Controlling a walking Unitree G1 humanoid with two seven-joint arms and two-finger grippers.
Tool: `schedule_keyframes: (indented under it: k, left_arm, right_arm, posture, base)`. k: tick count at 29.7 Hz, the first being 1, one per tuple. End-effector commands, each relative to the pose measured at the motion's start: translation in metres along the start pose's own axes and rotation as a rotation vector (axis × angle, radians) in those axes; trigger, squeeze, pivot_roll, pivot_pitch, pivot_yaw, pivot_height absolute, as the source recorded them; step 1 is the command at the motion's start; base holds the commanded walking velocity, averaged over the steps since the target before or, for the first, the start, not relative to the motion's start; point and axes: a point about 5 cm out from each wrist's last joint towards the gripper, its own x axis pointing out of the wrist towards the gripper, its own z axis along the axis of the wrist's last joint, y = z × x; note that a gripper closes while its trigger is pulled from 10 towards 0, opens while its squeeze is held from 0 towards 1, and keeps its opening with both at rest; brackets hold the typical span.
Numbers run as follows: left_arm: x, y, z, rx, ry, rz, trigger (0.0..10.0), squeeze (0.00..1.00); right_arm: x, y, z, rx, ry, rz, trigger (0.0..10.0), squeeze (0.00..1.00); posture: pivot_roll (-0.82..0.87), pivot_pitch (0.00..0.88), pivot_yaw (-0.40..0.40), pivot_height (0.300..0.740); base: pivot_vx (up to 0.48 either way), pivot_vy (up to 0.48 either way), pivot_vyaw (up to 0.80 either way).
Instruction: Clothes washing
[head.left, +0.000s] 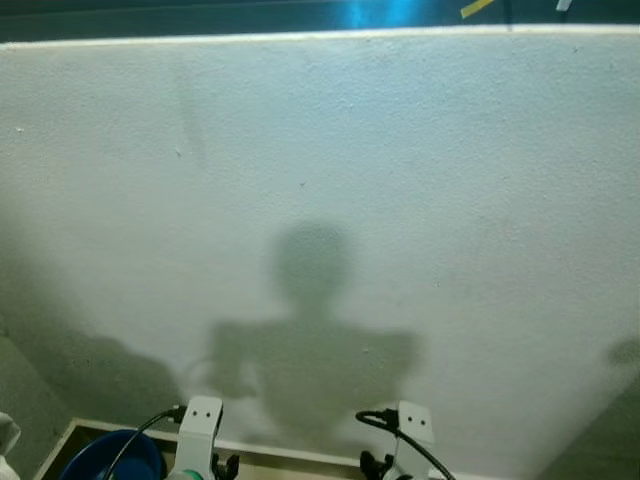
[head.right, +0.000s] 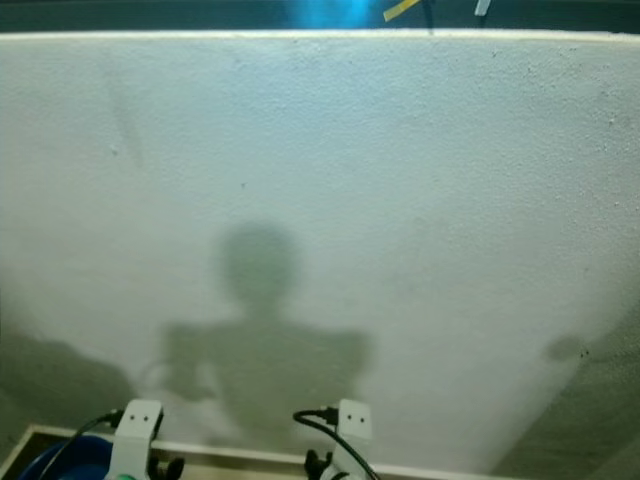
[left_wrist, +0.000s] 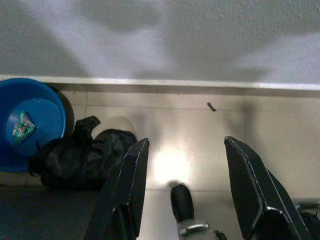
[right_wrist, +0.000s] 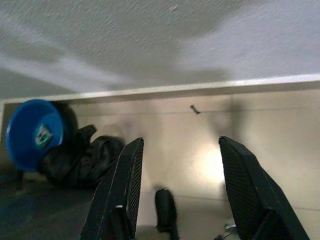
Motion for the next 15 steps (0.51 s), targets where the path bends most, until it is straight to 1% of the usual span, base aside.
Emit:
schedule_keyframes:
  k: [1, 2, 4, 6, 8, 9, 10, 15]
  left_arm:
    - [-0.0008, 0.0009, -0.0076, -0.024, 0.022, 0.008, 10.0, 0.0]
    - [-0.0009, 0.0001, -0.0084, -0.014, 0.023, 0.006, 10.0, 0.0]
    - [-0.0004, -0.005, -0.0095, 0.043, 0.018, -0.012, 10.0, 0.0]
    - [-0.0002, -0.0069, -0.01, 0.056, 0.018, -0.016, 10.0, 0.0]
    - [0.0001, -0.0084, -0.0122, 0.016, 0.011, -0.011, 10.0, 0.0]
    - [-0.0002, -0.0081, -0.0131, -0.005, 0.002, 0.0, 10.0, 0.0]
    - [-0.0003, -0.0078, -0.0137, -0.019, -0.006, 0.008, 10.0, 0.0]
    - [-0.0005, -0.0055, -0.013, -0.038, -0.024, 0.04, 10.0, 0.0]
  right_arm:
    - [-0.0008, 0.0004, -0.0063, -0.009, 0.017, -0.006, 10.0, 0.0]
    - [-0.0008, -0.0003, -0.0061, -0.022, 0.019, -0.004, 10.0, 0.0]
    - [-0.0008, -0.0017, -0.0063, -0.045, 0.024, 0.001, 10.0, 0.0]
    - [-0.0008, -0.0025, -0.0064, -0.052, 0.027, 0.002, 10.0, 0.0]
    - [-0.0009, -0.0033, -0.0068, -0.063, 0.026, 0.007, 10.0, 0.0]
    - [-0.0009, -0.0037, -0.0067, -0.07, 0.026, 0.011, 10.0, 0.0]
    - [-0.0009, -0.0039, -0.0067, -0.075, 0.025, 0.012, 10.0, 0.0]
    - [-0.0001, -0.0038, -0.0025, -0.087, 0.011, 0.021, 10.0, 0.0]
  posture:
    - [-0.03, 0.0, 0.108, 0.74]
    - [-0.03, 0.001, 0.089, 0.74]
    - [-0.02, 0.001, 0.066, 0.74]
    - [-0.02, 0.002, 0.056, 0.74]
    - [-0.02, 0.001, 0.043, 0.74]
    - [-0.02, 0.0, 0.025, 0.74]
    - [-0.02, 0.0, 0.025, 0.74]
    - [-0.01, 0.0, 0.008, 0.74]
  base:
    - [0.0, 0.0, 0.0]
    - [0.0, 0.0, 0.0]
    - [0.0, -0.48, 0.0]
    - [0.0, -0.48, 0.0]
    - [0.0, -0.319, 0.0]
    - [0.0, 0.0, 0.0]
    - [0.0, 0.0, 0.0]
    - [0.0, 0.0, 0.0]
